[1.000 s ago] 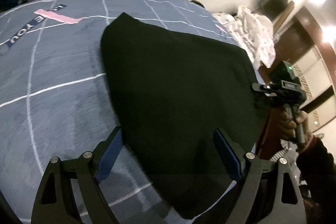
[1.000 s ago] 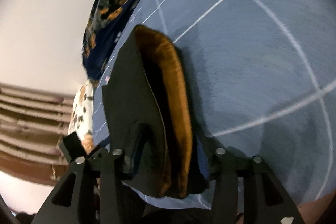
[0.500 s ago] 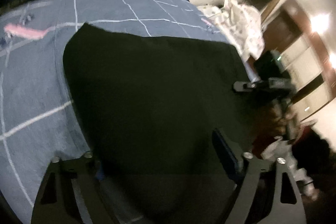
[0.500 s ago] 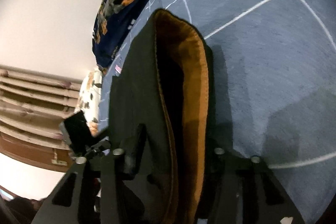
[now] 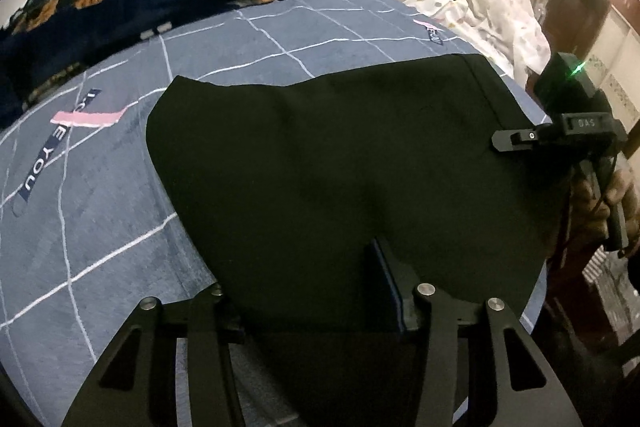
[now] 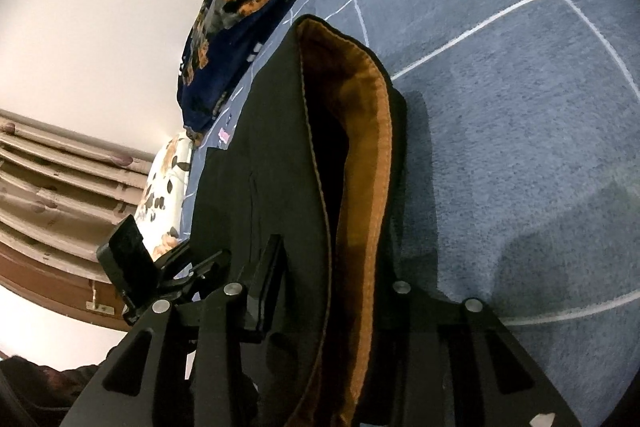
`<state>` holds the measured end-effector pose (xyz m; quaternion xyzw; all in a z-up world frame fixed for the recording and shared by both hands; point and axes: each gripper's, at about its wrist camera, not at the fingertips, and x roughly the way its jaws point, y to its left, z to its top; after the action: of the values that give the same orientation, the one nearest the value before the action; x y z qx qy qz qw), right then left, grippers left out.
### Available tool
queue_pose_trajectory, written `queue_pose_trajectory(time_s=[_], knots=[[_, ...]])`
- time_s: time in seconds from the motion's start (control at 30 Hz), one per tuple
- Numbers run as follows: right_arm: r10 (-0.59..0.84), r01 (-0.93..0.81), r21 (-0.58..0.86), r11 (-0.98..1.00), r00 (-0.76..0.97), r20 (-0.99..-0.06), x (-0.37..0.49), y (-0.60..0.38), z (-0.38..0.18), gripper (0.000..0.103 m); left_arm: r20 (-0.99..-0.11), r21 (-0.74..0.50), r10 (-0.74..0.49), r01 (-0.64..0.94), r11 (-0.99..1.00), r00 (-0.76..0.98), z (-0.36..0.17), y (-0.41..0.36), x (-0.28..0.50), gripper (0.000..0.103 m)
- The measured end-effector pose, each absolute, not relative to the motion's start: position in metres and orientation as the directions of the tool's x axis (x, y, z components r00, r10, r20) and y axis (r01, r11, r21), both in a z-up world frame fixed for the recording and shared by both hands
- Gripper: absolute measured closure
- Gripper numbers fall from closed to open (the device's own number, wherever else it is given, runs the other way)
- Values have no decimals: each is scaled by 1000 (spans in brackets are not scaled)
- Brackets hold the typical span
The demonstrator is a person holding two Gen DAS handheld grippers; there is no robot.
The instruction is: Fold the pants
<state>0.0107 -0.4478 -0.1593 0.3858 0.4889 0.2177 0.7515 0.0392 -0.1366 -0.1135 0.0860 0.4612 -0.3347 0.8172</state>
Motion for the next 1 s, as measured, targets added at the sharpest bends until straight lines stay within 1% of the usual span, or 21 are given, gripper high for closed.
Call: queue_pose_trajectory(time_s=[0.17,0.37,0.67,1.0], knots=[[695,65,789,611,435,-573,10,-445,-159,73,-813,-123,-445,637,761,375,-112,-141,37,53],[684,67,781,621,442,-581,9,-443,-158,72,-813,-107,-435,635,765,387,-111,-142,35,54],[684,92,796,598,460,-567,6,-443,-160,72,-813,-91,-424,634,768,398,-110,-144,33,58],[710,132,844,520,483,-513,-1,-447,-163,73,-807,-90,-424,624,776,411,-105,-139,35,71]])
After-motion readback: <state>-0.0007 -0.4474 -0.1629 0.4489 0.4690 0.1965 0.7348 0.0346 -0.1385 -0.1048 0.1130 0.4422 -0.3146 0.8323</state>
